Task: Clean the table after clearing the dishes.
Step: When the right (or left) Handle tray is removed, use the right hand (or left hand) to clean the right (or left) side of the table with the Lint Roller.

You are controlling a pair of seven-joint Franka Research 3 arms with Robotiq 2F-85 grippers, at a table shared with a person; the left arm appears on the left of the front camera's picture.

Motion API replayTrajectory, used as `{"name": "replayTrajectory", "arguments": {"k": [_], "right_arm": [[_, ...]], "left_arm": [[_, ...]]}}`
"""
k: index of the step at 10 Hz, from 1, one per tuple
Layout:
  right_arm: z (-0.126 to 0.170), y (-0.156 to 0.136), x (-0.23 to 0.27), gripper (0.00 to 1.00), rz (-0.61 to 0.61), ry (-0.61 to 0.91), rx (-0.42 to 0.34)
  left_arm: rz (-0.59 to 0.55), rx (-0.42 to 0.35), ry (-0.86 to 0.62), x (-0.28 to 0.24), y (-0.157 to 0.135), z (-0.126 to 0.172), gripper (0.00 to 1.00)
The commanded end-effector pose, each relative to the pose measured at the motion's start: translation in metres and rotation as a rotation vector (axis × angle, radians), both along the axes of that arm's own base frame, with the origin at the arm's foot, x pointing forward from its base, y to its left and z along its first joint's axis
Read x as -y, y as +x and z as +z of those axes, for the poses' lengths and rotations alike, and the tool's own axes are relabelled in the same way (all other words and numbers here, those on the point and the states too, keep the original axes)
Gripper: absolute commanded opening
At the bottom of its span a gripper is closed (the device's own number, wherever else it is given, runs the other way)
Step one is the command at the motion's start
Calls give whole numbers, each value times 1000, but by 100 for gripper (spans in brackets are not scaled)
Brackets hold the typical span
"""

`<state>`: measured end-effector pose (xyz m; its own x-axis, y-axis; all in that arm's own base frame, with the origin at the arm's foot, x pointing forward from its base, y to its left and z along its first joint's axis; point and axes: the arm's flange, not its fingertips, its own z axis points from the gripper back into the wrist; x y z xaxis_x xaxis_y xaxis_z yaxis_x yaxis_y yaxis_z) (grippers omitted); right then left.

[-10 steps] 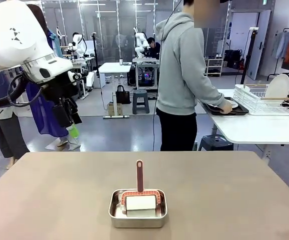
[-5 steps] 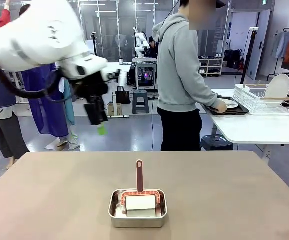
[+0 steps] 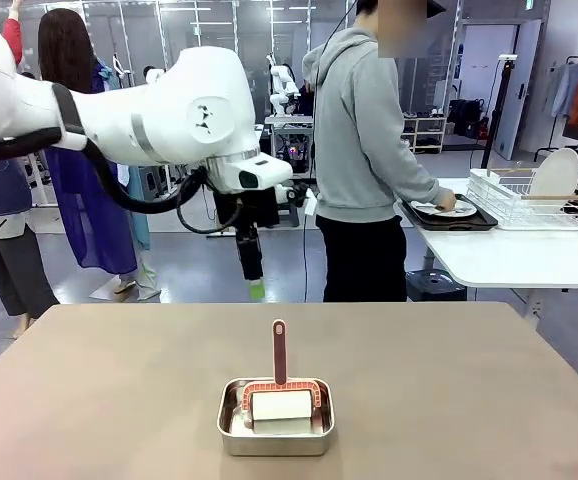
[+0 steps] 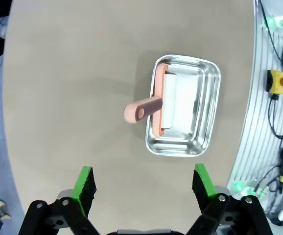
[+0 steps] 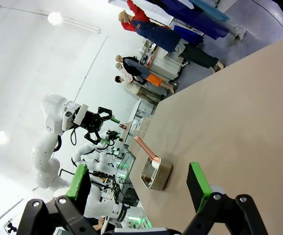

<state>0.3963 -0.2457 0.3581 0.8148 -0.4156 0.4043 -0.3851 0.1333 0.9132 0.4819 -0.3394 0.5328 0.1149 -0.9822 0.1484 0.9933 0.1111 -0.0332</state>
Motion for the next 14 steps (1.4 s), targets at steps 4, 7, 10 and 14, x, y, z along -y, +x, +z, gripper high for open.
{"name": "replayTrajectory", "arguments": {"k": [4,7,10,14], "right_arm": [[3,-1,-2,100,3,3,-1],[3,-1,-2,100,3,3,-1],[3,-1,-2,100,3,3,-1],[3,-1,-2,100,3,3,-1]], "left_arm": [[-11,-105,79,30,13,-36,100],[-41,-119,82,42,26,-53,100],[-44,-190,86,49,32,-81,100],[-62,-244,110,55,33,-112,100]]}}
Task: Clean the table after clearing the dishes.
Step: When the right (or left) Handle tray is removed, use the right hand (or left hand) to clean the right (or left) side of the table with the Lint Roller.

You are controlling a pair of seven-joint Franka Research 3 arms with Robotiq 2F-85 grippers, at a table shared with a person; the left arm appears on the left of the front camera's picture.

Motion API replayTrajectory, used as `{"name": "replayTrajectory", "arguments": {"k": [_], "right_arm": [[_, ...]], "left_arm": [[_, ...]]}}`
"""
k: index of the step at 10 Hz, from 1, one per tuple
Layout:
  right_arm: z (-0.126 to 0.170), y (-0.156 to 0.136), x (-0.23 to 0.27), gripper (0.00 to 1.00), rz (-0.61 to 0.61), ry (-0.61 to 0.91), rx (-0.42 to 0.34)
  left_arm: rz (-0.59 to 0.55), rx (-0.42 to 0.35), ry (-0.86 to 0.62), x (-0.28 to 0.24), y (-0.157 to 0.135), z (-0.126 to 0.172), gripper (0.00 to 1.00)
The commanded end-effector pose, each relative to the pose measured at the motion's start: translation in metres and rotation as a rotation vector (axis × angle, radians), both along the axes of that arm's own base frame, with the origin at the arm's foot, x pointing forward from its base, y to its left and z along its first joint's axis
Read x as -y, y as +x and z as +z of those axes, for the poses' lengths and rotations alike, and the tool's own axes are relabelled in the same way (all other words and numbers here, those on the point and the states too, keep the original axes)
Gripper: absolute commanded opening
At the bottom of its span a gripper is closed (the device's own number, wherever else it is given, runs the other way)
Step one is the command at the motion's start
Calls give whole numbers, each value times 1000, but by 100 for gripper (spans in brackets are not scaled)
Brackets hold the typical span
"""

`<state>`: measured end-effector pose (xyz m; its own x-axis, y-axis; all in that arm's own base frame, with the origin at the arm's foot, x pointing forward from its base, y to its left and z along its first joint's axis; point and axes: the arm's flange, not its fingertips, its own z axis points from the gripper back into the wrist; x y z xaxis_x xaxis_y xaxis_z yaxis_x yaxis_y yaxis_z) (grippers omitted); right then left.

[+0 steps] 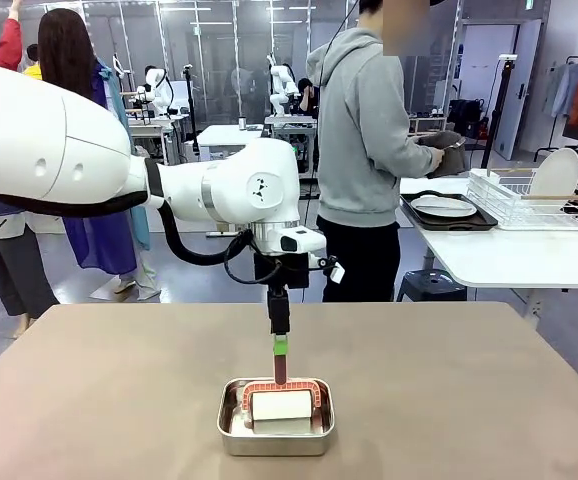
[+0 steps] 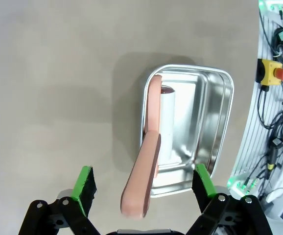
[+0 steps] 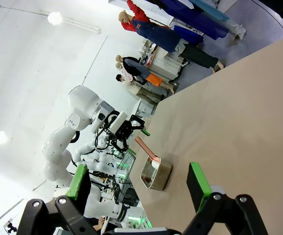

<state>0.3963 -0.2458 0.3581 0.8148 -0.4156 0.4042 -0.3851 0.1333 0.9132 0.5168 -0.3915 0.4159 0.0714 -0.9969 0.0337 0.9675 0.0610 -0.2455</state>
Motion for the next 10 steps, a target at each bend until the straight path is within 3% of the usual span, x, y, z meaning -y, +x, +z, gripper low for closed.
{"name": "replayTrajectory", "arguments": {"k": [1,4,5,8,10], "right_arm": [[3,-1,-2,100,3,3,-1],[3,-1,-2,100,3,3,-1],[3,-1,-2,100,3,3,-1],[3,-1,-2,100,3,3,-1],[3,-1,-2,100,3,3,-1]], "left_arm": [[5,-32,34,3,-3,2,100],[1,-62,53,2,-5,-1,9],[-1,-64,44,1,-6,-1,0],[7,-47,17,-1,-5,0,4],[3,-50,-4,0,-4,-1,0]]}}
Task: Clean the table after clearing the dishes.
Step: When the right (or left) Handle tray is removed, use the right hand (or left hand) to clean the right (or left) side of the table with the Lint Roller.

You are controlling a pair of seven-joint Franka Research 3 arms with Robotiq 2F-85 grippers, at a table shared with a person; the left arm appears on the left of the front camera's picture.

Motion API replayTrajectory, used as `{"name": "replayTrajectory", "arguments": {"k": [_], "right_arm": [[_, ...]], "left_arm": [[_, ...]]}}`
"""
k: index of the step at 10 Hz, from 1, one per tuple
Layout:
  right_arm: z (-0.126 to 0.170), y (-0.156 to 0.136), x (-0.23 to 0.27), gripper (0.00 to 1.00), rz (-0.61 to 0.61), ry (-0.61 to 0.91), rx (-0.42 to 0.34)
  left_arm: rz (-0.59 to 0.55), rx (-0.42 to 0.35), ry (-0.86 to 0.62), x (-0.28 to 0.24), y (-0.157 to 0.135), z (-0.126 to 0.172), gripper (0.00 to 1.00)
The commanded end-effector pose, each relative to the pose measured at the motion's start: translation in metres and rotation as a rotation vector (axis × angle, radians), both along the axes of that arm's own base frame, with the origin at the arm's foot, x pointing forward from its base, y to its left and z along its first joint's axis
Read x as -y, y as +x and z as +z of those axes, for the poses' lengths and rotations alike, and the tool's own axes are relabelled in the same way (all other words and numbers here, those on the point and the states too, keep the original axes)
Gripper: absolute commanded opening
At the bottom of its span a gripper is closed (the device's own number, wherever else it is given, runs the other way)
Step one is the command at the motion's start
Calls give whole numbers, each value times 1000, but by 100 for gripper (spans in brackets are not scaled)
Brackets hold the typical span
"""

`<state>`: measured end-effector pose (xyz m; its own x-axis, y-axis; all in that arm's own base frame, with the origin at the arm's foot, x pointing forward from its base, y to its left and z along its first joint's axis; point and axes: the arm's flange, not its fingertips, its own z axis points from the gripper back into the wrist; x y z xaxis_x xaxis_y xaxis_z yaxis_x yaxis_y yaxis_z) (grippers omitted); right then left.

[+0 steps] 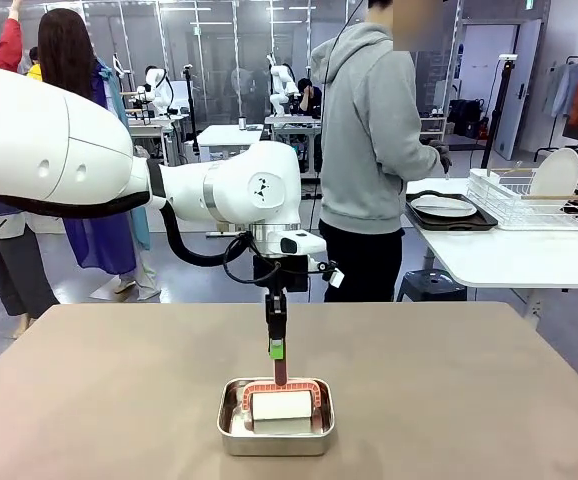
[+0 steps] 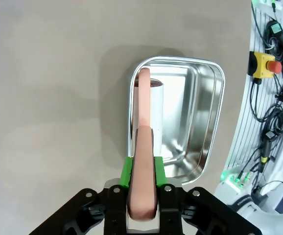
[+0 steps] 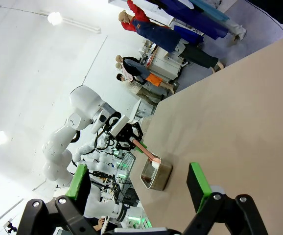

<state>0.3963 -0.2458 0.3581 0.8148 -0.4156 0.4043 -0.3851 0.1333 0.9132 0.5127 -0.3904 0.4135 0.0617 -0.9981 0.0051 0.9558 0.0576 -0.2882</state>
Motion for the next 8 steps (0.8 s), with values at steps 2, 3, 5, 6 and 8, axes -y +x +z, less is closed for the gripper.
{"name": "replayTrajectory", "arguments": {"k": [2,3,5,6,8], "right_arm": [[3,-1,-2,100,3,3,-1],[3,-1,-2,100,3,3,-1],[3,-1,-2,100,3,3,-1],[3,-1,-2,100,3,3,-1],[3,-1,-2,100,3,3,-1]], "left_arm": [[30,-15,-35,-5,-3,4,0],[62,-26,-50,-15,-11,19,0],[234,-68,-103,-58,-32,60,0],[307,-149,-158,-96,-45,76,0],[634,-153,-275,-180,-54,86,0]]}}
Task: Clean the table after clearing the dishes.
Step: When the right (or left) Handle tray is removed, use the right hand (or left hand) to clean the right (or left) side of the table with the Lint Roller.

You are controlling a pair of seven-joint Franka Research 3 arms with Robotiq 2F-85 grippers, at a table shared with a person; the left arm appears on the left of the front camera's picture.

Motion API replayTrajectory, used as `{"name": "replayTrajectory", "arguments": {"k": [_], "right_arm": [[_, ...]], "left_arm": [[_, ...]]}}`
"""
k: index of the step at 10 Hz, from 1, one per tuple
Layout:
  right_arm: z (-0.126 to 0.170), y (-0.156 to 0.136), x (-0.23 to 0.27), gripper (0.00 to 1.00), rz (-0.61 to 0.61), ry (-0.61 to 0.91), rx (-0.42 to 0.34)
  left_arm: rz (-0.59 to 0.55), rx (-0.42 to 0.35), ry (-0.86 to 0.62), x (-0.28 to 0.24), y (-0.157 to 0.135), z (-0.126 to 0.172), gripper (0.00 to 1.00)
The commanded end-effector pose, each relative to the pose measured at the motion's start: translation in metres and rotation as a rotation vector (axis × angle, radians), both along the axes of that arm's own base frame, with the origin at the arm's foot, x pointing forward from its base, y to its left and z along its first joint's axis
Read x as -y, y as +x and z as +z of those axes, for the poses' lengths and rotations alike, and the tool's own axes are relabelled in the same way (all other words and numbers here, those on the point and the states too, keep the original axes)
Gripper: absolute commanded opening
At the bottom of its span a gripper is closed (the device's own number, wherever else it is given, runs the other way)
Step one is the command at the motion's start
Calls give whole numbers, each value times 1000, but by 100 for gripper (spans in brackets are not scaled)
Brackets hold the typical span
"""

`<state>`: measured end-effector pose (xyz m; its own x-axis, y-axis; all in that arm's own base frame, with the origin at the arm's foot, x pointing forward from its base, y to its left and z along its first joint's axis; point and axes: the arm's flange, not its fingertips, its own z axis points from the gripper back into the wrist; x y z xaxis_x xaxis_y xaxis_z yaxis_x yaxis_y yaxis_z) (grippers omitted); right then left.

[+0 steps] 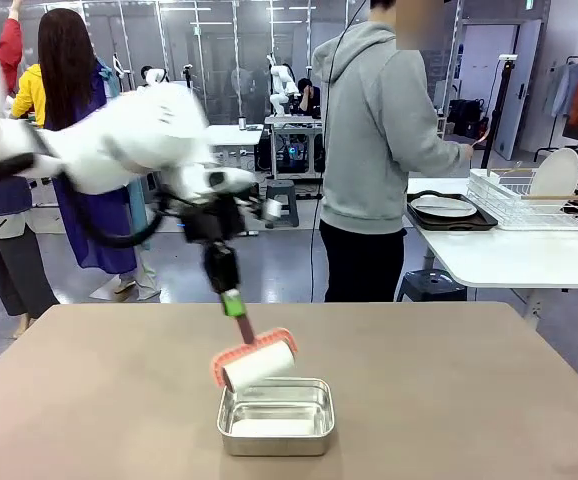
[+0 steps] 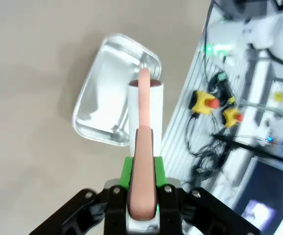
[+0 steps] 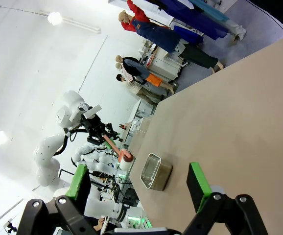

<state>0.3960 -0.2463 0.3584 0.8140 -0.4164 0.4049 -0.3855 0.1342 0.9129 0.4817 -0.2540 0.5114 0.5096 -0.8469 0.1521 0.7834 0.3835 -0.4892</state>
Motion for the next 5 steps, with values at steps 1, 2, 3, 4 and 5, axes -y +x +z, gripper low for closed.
{"name": "replayTrajectory", "arguments": {"k": [1,2,3,4,5], "right_arm": [[3,-1,-2,100,4,3,-1],[3,-1,-2,100,4,3,-1],[3,-1,-2,100,4,3,-1],[3,-1,-2,100,4,3,-1],[3,-1,-2,100,4,3,-1]], "left_arm": [[378,-22,-63,-79,-23,-16,0],[542,-102,-104,-107,-24,-27,0],[621,-105,-125,-128,-26,-38,0],[735,-27,-155,-149,-32,-46,0],[781,45,-122,-160,-31,-52,0]]}}
